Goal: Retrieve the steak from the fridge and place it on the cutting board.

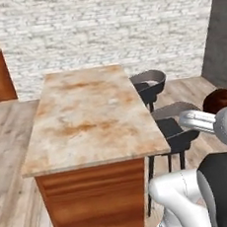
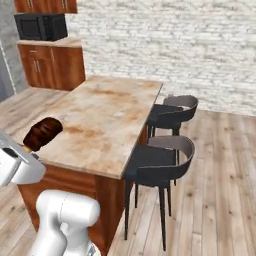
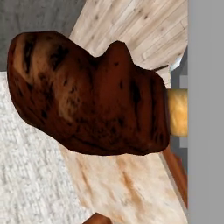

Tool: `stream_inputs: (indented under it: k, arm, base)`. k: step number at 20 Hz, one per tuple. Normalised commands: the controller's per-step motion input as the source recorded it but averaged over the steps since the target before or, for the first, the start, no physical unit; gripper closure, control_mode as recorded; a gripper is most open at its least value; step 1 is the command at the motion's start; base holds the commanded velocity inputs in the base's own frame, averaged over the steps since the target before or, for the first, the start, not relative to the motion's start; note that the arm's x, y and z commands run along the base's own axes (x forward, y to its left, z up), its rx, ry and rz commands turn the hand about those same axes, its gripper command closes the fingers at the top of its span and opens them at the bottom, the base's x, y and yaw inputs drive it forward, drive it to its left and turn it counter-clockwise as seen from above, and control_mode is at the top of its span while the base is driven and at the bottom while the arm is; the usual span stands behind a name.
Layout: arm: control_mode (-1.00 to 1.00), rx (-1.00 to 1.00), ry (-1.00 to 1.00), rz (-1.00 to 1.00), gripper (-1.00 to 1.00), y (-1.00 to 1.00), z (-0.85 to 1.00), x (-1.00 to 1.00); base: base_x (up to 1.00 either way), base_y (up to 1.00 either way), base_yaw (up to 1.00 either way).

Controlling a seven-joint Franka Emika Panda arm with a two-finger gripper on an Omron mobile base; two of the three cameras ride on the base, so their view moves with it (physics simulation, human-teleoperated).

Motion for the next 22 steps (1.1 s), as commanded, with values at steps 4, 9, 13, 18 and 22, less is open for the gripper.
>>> stream_inputs:
  k: [4, 9, 13, 18, 22]
  arm:
    - [1.0, 0.0, 0.0, 0.0, 1.0, 0.0, 0.0, 0.0]
    - [1.0, 0.0, 0.0, 0.0, 1.0, 0.0, 0.0, 0.0]
    - [1.0, 0.0, 0.0, 0.0, 1.0, 0.0, 0.0, 0.0]
    - [1.0, 0.0, 0.0, 0.0, 1.0, 0.0, 0.0, 0.0]
    - [1.0, 0.0, 0.0, 0.0, 1.0, 0.0, 0.0, 0.0]
  base:
    - [0.01, -0.01, -0.51]
    - [0.04, -0.01, -0.43]
    - [0.06, 0.0, -0.37]
    - [0.08, 0.0, -0.34]
    - [0.06, 0.21, -0.13]
